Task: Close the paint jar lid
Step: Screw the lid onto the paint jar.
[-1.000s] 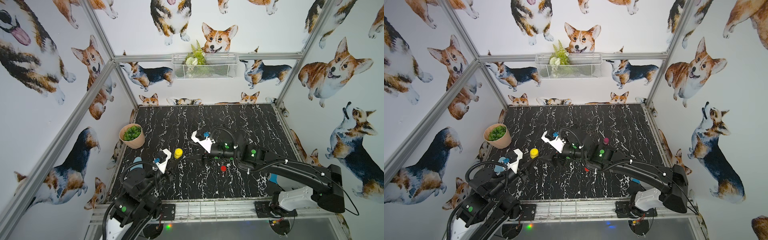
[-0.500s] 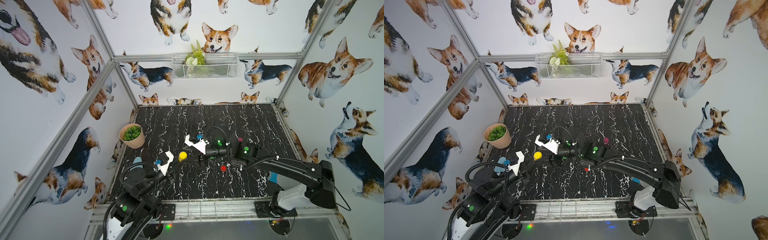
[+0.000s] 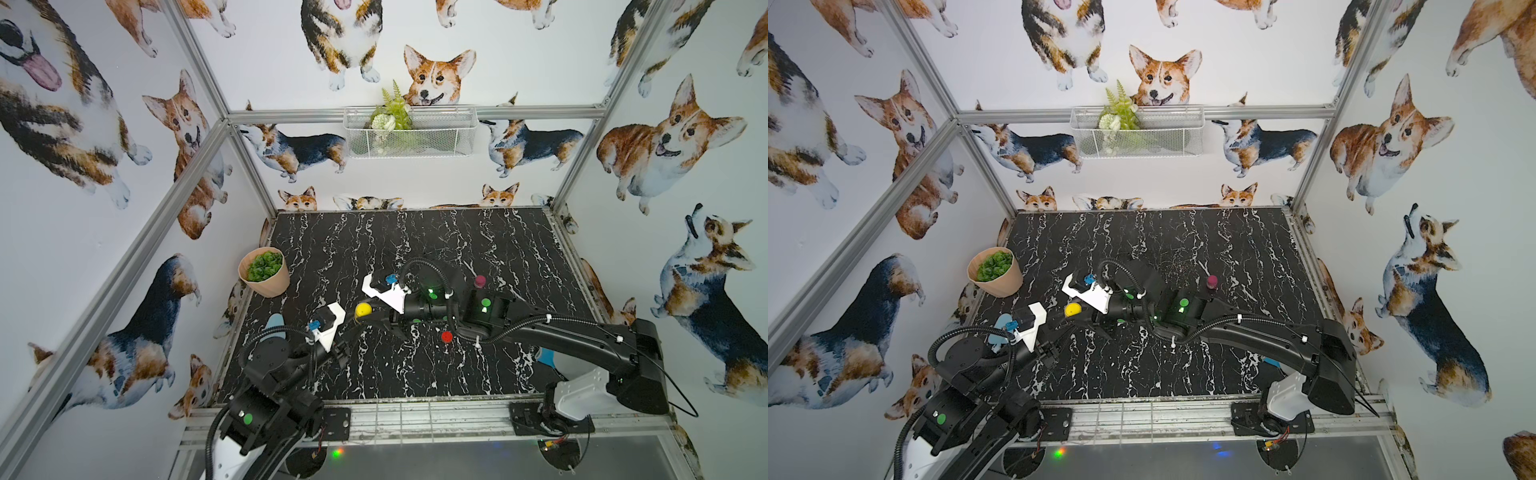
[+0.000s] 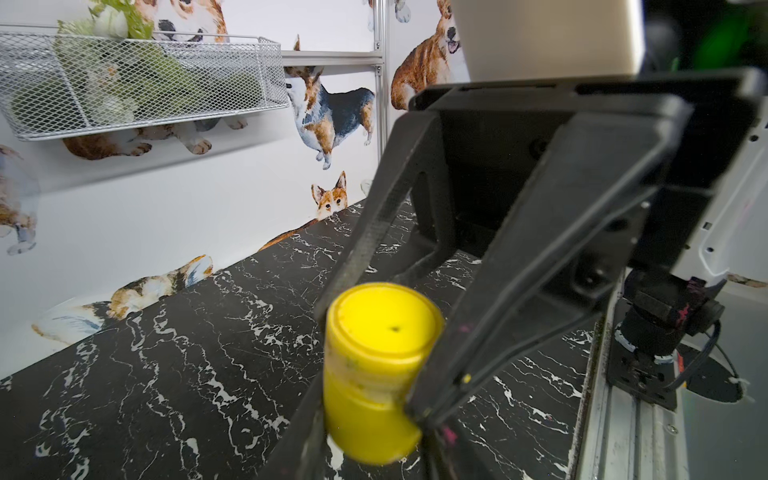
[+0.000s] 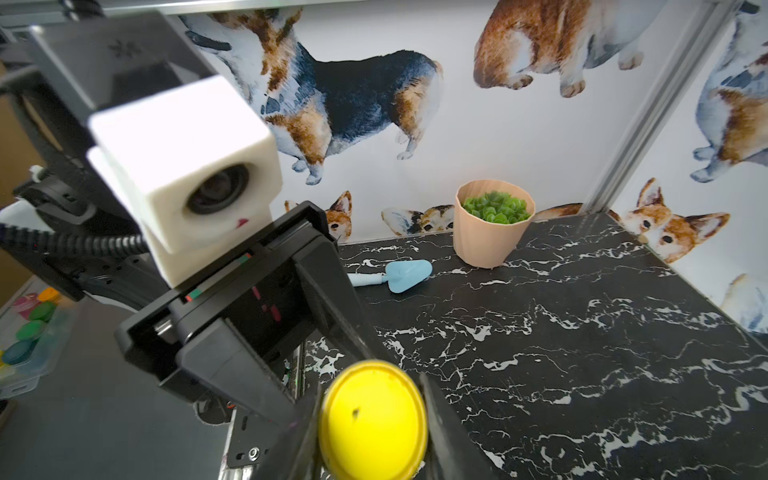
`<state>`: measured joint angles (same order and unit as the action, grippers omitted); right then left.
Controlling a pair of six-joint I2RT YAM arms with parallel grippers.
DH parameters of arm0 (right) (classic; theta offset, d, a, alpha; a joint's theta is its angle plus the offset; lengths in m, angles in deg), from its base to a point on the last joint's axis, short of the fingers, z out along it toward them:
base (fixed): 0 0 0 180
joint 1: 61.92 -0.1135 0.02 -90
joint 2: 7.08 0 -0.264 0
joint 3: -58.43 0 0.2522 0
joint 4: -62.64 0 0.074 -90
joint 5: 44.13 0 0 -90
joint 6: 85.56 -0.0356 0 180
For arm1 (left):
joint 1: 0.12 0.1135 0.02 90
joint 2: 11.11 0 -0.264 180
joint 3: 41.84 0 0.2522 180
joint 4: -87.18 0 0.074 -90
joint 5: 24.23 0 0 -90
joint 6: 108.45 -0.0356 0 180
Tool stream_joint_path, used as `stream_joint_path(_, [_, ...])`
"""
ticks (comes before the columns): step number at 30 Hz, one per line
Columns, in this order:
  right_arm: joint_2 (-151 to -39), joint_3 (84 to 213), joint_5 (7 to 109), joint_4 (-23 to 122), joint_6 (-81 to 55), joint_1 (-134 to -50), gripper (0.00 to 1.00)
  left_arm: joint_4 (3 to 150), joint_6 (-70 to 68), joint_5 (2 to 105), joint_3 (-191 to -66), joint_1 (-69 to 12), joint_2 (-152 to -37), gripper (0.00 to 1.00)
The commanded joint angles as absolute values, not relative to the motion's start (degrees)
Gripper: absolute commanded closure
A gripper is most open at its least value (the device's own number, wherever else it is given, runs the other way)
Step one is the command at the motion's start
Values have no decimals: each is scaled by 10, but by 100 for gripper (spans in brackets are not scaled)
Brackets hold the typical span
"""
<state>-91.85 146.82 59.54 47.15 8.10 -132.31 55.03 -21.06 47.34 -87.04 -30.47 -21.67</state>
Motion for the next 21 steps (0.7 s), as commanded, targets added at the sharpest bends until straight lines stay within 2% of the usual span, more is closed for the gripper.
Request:
stream_joint_path(1, [-935, 1467, 521, 494, 86, -1347, 64, 581, -219, 514, -871, -304, -205, 75])
stream_joint_path(9, [-967, 1460, 446, 558, 15, -1359, 75, 573, -227, 556, -872, -304, -191, 75])
stream_joint_path(17, [-978, 1474, 452, 546, 15, -1359, 76, 570, -227, 574, -871, -304, -188, 74])
stream_joint_path(19, [-977, 1482, 453, 532, 17, -1359, 76, 568, -227, 575, -872, -304, -190, 72])
stream_joint_path(21, [-975, 1486, 452, 521, 22, -1359, 76, 568, -225, 577, -871, -304, -190, 63])
